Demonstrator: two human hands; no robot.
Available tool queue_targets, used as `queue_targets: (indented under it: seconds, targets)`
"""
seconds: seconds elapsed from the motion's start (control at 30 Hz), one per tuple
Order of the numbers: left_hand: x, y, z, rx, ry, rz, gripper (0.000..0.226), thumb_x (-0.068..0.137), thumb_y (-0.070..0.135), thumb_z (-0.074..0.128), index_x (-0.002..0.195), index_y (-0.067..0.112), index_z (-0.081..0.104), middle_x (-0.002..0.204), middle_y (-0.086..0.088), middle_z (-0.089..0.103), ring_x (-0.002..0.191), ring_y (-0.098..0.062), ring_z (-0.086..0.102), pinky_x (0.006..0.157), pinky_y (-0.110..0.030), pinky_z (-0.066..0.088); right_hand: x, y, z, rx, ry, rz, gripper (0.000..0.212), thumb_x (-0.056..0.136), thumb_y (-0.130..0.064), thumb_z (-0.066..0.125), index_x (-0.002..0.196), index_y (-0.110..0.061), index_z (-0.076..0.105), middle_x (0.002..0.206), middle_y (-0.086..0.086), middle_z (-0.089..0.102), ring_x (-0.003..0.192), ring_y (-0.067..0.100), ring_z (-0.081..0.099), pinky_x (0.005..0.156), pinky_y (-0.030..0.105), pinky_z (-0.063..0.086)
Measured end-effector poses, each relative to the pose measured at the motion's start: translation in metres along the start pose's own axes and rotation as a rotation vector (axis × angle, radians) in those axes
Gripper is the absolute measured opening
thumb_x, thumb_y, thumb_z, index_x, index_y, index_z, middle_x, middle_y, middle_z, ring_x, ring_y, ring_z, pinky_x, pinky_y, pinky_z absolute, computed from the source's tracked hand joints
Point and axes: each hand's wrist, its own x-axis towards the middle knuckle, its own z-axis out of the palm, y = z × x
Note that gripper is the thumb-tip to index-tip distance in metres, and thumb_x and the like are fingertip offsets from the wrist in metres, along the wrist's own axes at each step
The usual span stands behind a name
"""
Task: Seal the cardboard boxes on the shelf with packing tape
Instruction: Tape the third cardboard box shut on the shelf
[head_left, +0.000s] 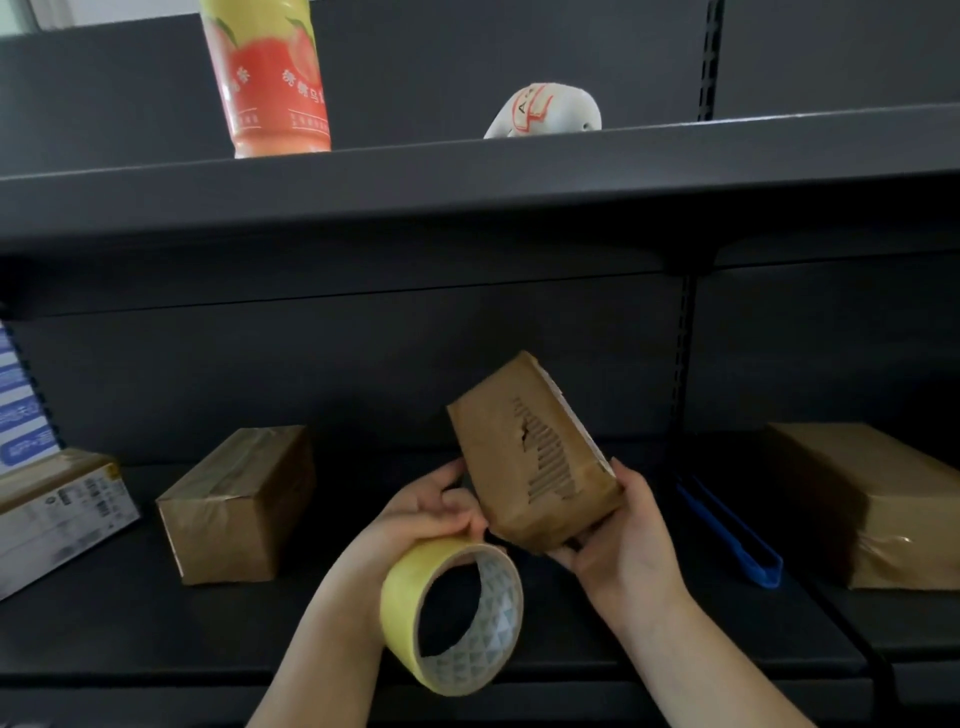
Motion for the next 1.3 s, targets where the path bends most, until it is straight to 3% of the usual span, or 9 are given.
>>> queue_targets:
  seconds: [0.3, 0.43, 0.53, 0.6, 0.67, 0.73, 0.87, 1.03, 1.3]
  targets:
    - [0.001, 0.024, -0.009, 0.246, 0.004, -0.233, 0.078, 0.068, 0.001, 0.056, 0.141, 0.003, 0.028, 0.058, 0.000, 0.066, 0.062, -0.010, 0.067, 0.067, -0.026, 0.053, -0.012, -0.012, -0.021, -0.825, 0.014, -0.127, 0.029, 0.097, -0.031, 0.041, 0.121, -0.039, 0.054, 0.109, -0.006, 0.062, 0.083, 0.014, 0.066, 0.053, 0.026, 0.054]
    - [-0.001, 0.033, -0.019, 0.347, 0.011, -0.316, 0.081, 0.071, 0.005, 0.068, 0.142, 0.001, 0.030, 0.066, 0.001, 0.069, 0.072, -0.011, 0.069, 0.069, -0.025, 0.053, -0.026, -0.018, -0.031, -1.619, 0.022, -0.428, 0.034, 0.089, -0.039, 0.051, 0.059, -0.028, 0.062, 0.049, -0.004, 0.058, 0.045, 0.009, 0.057, 0.041, 0.020, 0.038]
    - [-0.011, 0.042, -0.022, 0.364, -0.036, -0.260, 0.093, 0.060, 0.022, 0.085, 0.138, 0.010, 0.035, 0.066, 0.000, 0.069, 0.071, -0.010, 0.068, 0.074, -0.024, 0.053, -0.022, -0.044, -0.015, -1.444, -0.064, -0.867, 0.038, 0.078, -0.040, 0.067, 0.048, -0.030, 0.046, 0.046, -0.008, 0.047, 0.049, 0.004, 0.051, 0.049, 0.016, 0.032]
    - [-0.018, 0.046, -0.024, 0.362, -0.061, -0.224, 0.099, 0.053, 0.034, 0.088, 0.135, 0.016, 0.034, 0.066, 0.000, 0.069, 0.070, -0.010, 0.067, 0.076, -0.025, 0.053, -0.005, -0.073, 0.001, -1.289, -0.424, -0.706, 0.017, 0.069, -0.033, 0.074, 0.081, -0.028, 0.064, 0.092, -0.009, 0.064, 0.090, -0.005, 0.056, 0.077, 0.013, 0.037]
    - [-0.025, 0.046, -0.026, 0.331, -0.055, -0.209, 0.099, 0.055, 0.033, 0.088, 0.135, 0.016, 0.034, 0.067, -0.001, 0.069, 0.070, -0.011, 0.067, 0.077, -0.026, 0.054, 0.020, -0.096, 0.020, -1.672, -0.796, -0.336, 0.079, 0.063, -0.033, 0.081, 0.133, -0.034, 0.044, 0.151, -0.010, 0.025, 0.138, -0.003, 0.013, 0.111, 0.022, 0.014]
    - [-0.032, 0.046, -0.030, 0.320, -0.050, -0.194, 0.095, 0.058, 0.030, 0.087, 0.136, 0.015, 0.034, 0.066, -0.001, 0.068, 0.071, -0.012, 0.067, 0.077, -0.026, 0.053, 0.036, -0.100, 0.046, -2.192, -1.025, 0.029, 0.116, 0.062, -0.032, 0.085, 0.146, -0.043, 0.005, 0.154, -0.014, -0.019, 0.138, 0.003, -0.022, 0.112, 0.038, -0.010]
    - [-0.044, 0.050, -0.039, 0.291, -0.009, -0.166, 0.092, 0.059, 0.026, 0.087, 0.134, 0.014, 0.035, 0.063, -0.001, 0.066, 0.070, -0.012, 0.067, 0.074, -0.024, 0.052, 0.046, -0.074, 0.083, -2.527, -1.249, 0.062, 0.133, 0.060, -0.020, 0.086, 0.144, -0.039, -0.016, 0.155, -0.010, -0.020, 0.140, 0.010, -0.020, 0.111, 0.046, -0.009]
    - [-0.051, 0.058, -0.050, 0.288, 0.054, -0.147, 0.097, 0.051, 0.030, 0.090, 0.131, 0.014, 0.038, 0.059, 0.000, 0.064, 0.066, -0.011, 0.067, 0.072, -0.025, 0.054, 0.049, -0.050, 0.093, -2.593, -1.010, -0.260, 0.116, 0.058, -0.067, 0.072, 0.148, -0.034, 0.006, 0.145, -0.007, 0.029, 0.126, 0.019, 0.029, 0.098, 0.037, 0.029]
    - [-0.021, 0.084, -0.044, 0.520, 0.040, -0.258, 0.067, 0.075, -0.010, 0.059, 0.136, 0.007, 0.038, 0.060, -0.003, 0.067, 0.066, -0.010, 0.068, 0.067, -0.019, 0.052, 0.052, -0.034, 0.098, -2.645, -0.619, -0.107, 0.119, 0.056, -0.084, 0.056, 0.149, -0.026, 0.010, 0.151, 0.002, 0.027, 0.133, 0.026, 0.029, 0.103, 0.043, 0.030]
